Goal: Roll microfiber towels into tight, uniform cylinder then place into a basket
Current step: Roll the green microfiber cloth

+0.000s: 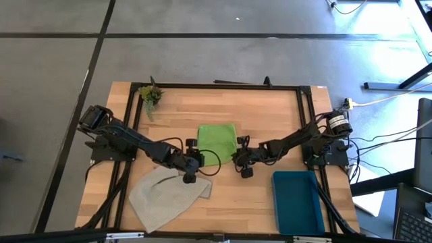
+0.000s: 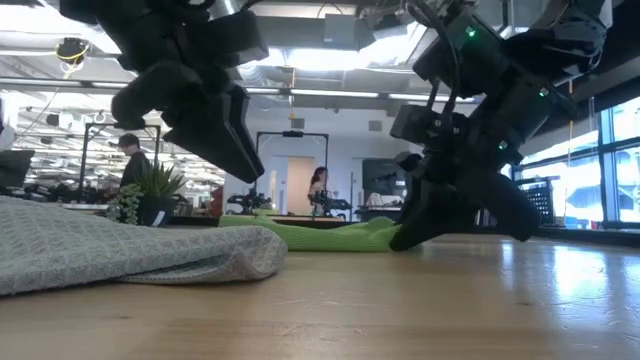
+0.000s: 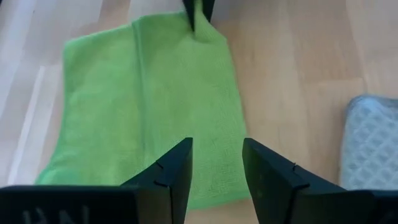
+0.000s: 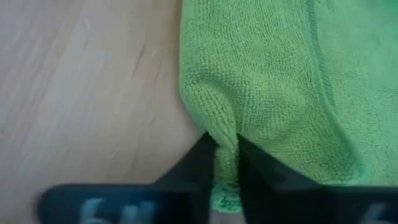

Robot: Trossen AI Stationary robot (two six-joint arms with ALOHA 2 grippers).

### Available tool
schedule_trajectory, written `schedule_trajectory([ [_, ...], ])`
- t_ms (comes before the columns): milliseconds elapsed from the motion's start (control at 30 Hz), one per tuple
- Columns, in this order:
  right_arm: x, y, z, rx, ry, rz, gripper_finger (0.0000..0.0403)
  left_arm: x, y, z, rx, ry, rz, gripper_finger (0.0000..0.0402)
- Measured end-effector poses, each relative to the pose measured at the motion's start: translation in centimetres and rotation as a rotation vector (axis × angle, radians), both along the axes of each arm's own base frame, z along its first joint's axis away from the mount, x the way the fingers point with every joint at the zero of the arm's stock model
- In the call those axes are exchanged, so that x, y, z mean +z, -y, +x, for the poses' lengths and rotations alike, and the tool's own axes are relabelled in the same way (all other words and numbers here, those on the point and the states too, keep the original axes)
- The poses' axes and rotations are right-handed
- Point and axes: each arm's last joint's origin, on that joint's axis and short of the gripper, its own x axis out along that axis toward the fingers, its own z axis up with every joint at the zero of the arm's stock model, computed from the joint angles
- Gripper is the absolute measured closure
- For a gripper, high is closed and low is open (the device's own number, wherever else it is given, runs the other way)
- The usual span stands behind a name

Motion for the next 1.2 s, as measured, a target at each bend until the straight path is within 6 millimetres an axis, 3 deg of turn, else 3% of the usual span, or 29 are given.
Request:
schedule_trajectory([
  [67, 0.2, 0.0, 0.3, -0.003, 0.002, 0.022, 0.0388, -0.2, -0.4, 0.3, 0.015, 0.000, 0.000, 0.0269],
  [400, 1.9, -0.3, 1.9, -0.026, -0.052, 0.120, 0.0395, -3.6, -2.6, 1.4, 0.092, -0.113, 0.022, 0.0269],
  [667, 3.2, 1.1, 3.3, -0.064, -0.044, 0.314, 0.0395, -5.8, -2.9, 1.9, 0.089, -0.175, 0.003, 0.0269],
  [900, 4.0, 3.2, 3.9, -0.087, -0.090, 0.492, 0.0396, -6.0, -2.8, 1.9, 0.081, -0.188, 0.007, 0.0269],
  [1200, 6.2, 4.4, 4.5, -0.145, -0.214, 0.503, 0.0392, -6.1, -2.8, 1.7, 0.076, -0.212, 0.007, 0.0269],
])
